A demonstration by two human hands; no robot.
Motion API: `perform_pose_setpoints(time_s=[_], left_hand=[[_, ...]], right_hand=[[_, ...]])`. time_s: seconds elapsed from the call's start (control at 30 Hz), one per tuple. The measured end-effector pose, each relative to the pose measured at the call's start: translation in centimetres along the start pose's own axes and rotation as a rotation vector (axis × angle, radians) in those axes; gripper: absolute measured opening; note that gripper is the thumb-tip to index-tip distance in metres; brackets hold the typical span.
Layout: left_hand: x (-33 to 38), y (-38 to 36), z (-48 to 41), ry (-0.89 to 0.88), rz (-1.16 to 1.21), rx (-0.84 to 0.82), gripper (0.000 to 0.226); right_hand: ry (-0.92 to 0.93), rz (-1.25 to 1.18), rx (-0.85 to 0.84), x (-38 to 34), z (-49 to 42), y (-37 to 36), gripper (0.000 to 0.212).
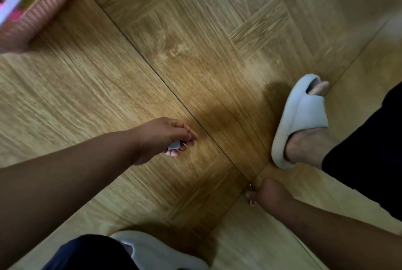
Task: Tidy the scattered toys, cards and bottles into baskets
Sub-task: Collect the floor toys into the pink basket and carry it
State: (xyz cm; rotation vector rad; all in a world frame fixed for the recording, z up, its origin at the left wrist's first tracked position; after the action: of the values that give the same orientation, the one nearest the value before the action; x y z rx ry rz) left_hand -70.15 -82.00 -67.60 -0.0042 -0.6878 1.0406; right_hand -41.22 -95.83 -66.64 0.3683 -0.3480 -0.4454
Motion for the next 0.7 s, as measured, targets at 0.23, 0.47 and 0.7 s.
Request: perform_pose_setpoints(time_s=[0.23,0.47,0.7], left_hand=[[0.4,1.0,0.5,0.013,0.068,0.073,0.016],[3.8,5.0,4.9,-0.365,0.256,0.526,0.021],[8.9,12.8,11.3,-0.757,0.260,1.112,0.035]], right_hand=[[0.134,-0.268,0.027,-4.8,1.0,0.1,0.018],[0.535,-1.006,-0.207,-21.9,6.1,8.2,0.024],[0.872,-1.281,-0.389,-37.2,13.7,15.1,0.015]])
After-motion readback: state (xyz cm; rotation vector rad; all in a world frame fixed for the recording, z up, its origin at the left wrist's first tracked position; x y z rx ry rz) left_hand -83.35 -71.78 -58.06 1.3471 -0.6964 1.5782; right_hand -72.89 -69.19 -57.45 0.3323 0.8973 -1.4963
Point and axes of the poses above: each hand's wrist, its own z-axis away from the middle knuckle, its own y-axis out of the back of the hand, x = y × z, the point moved 1 cm from there along -z, towards the middle knuckle, and after that the axes turned 3 degrees about -z, right-handed, at the moved point
